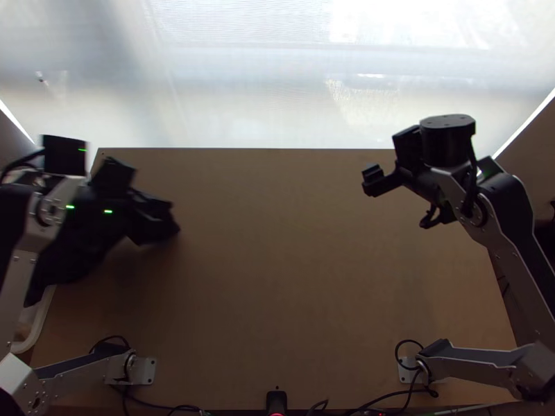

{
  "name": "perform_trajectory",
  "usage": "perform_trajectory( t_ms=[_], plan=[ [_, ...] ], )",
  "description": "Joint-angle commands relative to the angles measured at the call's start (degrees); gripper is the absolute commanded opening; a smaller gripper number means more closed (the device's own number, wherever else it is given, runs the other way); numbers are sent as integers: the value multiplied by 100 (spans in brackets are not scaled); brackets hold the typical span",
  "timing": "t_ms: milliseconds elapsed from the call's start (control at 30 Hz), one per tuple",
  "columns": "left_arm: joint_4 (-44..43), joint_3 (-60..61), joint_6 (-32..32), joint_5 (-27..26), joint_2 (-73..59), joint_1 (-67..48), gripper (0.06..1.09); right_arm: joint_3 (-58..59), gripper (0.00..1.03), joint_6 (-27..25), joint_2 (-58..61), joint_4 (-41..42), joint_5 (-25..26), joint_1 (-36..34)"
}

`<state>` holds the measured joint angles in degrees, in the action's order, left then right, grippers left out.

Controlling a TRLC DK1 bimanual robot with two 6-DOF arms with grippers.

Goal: Fold the t-shirt

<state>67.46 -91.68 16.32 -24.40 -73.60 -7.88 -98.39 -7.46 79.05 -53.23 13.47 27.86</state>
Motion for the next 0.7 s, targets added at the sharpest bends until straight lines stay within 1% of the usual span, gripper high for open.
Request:
perform_trajectory(
  t_ms=[0, 67, 167, 233, 333, 433, 467, 500, 533, 567, 600, 633, 667],
  plan=[
    [-1552, -219, -1368, 656, -664, -3167, 10, 1147, 98, 17, -891, -3, -12, -729],
    [-1886, -579, -1640, 656, -1288, -3712, 10, 1472, 98, -9, -1234, -12, -3, -1001],
    [-2352, -957, -1640, 665, -2193, -4494, 10, 1920, 98, -89, -1752, -73, -3, -1599],
    [-2492, -1361, -1561, 665, -2826, -4907, 10, 2131, 98, -176, -2086, -108, -3, -2047],
    [-2747, -2399, -1640, 656, -3951, -5268, 10, 2403, 98, -405, -2578, -135, -3, -2803],
    [-2668, -4191, -1922, 647, -5199, -5549, 10, 2632, 98, -809, -2956, -144, -3, -3559],
    [-2949, -4394, -1974, 647, -5366, -5646, 10, 2693, 98, -932, -3053, -144, -12, -3814],
    [-3354, -4350, -2036, 656, -5428, -5742, 11, 2755, 98, -1047, -3132, -152, -47, -4051],
    [-3565, -4341, -2027, 656, -5489, -5830, 19, 2816, 98, -1134, -3202, -152, -73, -4236],
    [-3617, -4341, -2027, 656, -5516, -5892, 41, 2887, 98, -1152, -3273, -152, -91, -4350],
    [-3582, -4306, -2036, 656, -5516, -5944, 70, 2957, 98, -1152, -3343, -152, -99, -4403],
    [-3538, -4191, -2018, 665, -5480, -5980, 92, 3045, 98, -1134, -3413, -152, -108, -4420],
    [-3503, -4007, -2001, 665, -5401, -5988, 105, 3150, 98, -1090, -3484, -152, -117, -4412]
  ],
)
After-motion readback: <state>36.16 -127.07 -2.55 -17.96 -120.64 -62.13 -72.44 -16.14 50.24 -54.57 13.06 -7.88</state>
